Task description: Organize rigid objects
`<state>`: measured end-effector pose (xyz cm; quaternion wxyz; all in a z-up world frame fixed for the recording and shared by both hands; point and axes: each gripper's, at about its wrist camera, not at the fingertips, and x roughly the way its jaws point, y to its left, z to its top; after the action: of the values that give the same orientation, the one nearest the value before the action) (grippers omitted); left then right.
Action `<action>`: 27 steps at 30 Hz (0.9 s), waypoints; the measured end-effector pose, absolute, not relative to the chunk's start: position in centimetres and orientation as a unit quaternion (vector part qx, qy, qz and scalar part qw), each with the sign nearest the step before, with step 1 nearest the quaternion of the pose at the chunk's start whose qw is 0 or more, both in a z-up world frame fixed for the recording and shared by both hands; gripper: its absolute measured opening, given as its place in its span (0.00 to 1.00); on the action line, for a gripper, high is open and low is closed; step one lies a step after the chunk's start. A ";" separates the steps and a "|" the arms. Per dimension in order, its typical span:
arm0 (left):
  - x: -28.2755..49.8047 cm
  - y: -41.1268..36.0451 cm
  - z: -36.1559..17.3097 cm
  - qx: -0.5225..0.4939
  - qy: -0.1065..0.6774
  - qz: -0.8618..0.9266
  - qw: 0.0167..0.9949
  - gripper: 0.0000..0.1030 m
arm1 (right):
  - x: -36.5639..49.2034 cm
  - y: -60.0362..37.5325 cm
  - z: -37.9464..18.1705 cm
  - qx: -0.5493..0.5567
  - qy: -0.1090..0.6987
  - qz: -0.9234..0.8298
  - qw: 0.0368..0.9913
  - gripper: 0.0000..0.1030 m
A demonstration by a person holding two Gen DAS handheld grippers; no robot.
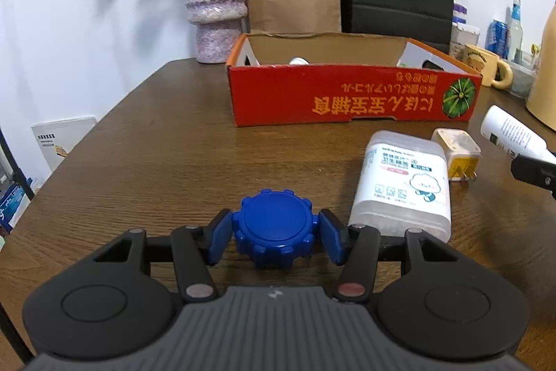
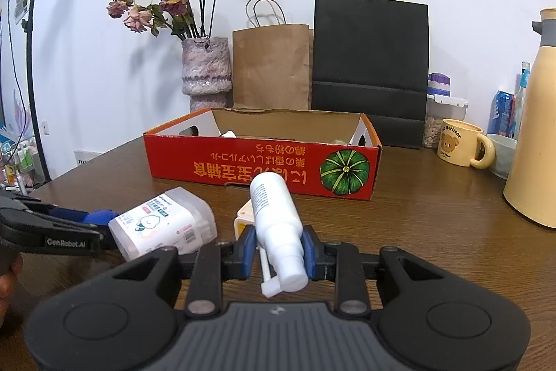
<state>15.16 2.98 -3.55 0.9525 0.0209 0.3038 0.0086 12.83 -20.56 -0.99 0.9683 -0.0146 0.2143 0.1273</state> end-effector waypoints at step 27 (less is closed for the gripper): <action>16.9 1.1 4.5 -0.001 0.210 0.015 0.978 0.54 | 15.5 -20.5 3.5 -0.004 0.164 0.120 0.979 0.26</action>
<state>16.88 1.08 4.47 0.9775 -0.0007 0.2103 0.0151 15.51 -20.49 3.47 0.9791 -0.0041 0.1644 0.1200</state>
